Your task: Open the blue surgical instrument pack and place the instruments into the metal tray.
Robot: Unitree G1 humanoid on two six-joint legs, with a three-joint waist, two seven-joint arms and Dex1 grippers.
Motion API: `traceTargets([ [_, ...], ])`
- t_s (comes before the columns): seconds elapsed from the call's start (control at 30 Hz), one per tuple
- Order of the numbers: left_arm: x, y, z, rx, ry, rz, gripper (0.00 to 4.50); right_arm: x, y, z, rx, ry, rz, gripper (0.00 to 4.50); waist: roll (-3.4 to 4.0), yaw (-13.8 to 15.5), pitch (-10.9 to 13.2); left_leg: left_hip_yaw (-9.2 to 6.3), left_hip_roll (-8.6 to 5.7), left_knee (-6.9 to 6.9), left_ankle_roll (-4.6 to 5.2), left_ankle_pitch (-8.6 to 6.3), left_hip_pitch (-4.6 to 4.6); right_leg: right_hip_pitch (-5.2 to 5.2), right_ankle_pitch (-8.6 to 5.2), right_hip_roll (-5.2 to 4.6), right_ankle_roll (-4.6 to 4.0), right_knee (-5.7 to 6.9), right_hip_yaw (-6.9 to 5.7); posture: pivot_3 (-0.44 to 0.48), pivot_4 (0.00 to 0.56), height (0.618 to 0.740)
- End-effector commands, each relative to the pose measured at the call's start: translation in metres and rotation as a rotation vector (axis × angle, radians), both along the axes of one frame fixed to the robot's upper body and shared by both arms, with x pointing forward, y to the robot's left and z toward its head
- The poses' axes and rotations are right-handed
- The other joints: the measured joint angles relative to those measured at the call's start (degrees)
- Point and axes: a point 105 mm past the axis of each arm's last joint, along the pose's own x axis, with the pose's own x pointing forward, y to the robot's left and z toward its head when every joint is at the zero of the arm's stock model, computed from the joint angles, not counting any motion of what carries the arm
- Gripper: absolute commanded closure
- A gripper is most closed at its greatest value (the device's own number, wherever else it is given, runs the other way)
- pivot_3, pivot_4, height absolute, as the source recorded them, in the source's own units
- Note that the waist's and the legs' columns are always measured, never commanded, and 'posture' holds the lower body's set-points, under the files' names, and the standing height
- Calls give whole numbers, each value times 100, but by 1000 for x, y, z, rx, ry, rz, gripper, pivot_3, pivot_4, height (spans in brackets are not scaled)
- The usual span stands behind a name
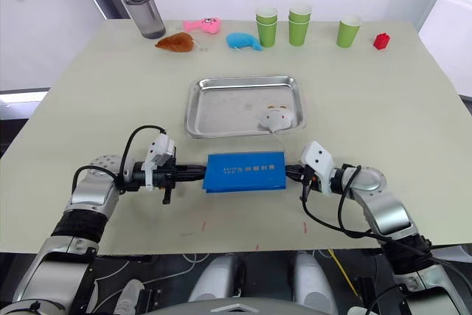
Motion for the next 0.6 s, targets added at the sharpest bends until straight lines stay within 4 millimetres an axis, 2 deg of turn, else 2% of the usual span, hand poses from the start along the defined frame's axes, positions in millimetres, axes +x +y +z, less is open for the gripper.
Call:
traceTargets([
  [0.03,3,-11,4,-11,-33,-38,4377,-5,10,11,39,-37,30,4500,0,-2,0,0,0,0,0,0,1,0,0,0,0,0,0,0,150,734],
  [0.37,-7,-20,-4,-18,7,-106,4377,1,-3,9,23,-45,-29,4500,0,4,0,-1,-1,3,0,0,0,1,2,1,0,0,1,0,150,734],
  [0.6,0,-14,-6,0,-25,-63,4377,0,-6,9,14,-49,-36,4500,1,8,0,-1,-1,3,0,0,1,2,2,1,0,0,1,0,150,734],
])
